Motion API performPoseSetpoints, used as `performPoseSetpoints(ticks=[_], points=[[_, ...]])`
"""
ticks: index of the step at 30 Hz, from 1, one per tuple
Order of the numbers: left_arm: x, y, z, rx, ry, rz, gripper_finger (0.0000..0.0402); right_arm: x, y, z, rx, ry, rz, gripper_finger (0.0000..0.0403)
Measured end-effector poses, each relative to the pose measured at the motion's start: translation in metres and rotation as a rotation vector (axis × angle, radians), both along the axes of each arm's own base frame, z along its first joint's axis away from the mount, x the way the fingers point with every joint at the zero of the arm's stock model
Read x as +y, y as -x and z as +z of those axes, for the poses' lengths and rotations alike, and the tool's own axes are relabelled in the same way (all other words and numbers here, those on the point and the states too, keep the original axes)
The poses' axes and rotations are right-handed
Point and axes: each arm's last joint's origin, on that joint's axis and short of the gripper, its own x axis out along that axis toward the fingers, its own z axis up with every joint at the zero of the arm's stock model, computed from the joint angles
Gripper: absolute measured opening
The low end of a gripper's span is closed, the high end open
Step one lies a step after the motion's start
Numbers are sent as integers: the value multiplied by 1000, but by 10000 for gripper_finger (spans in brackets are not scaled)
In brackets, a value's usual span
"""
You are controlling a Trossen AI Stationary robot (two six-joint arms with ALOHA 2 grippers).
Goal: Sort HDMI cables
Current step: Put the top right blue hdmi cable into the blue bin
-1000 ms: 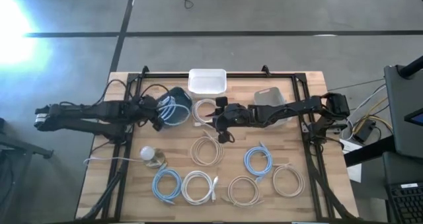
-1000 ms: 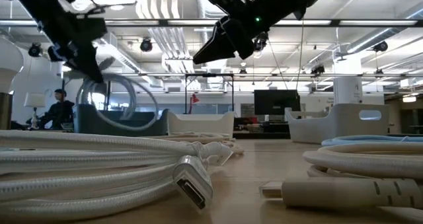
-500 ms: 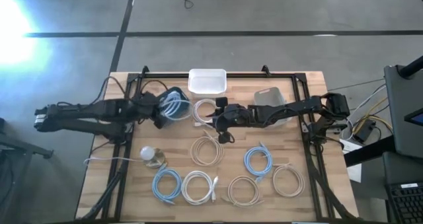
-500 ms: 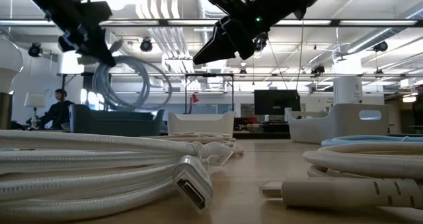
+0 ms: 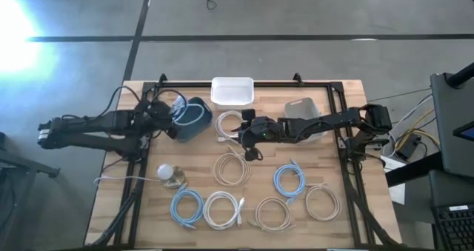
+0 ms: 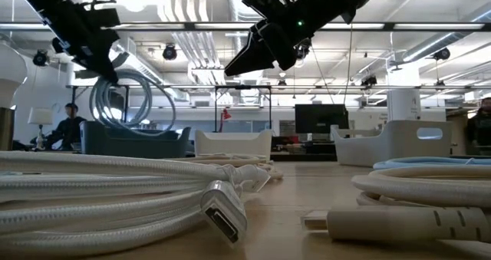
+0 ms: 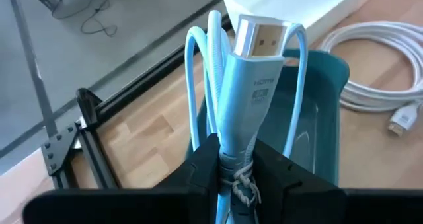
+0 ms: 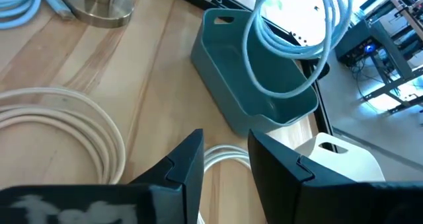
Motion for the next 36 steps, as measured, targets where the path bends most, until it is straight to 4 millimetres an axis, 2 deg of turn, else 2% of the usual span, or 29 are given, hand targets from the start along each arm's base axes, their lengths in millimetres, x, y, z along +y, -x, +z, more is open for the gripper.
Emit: performPoseSetpoints(ticks=[4,10,24,36], points=[[-2,-4,-15,36,84,-51,65,0,0,0,1,3,1,111],[-2,-9,-32,66,105,-77,67,-1,0,0,3,3,0,111],[0,-7,-26,82,22,-20,177,-1,0,-1,5,3,0,111],[3,0,-7,114,-82,73,183,-1,1,-3,13,1,0,111]])
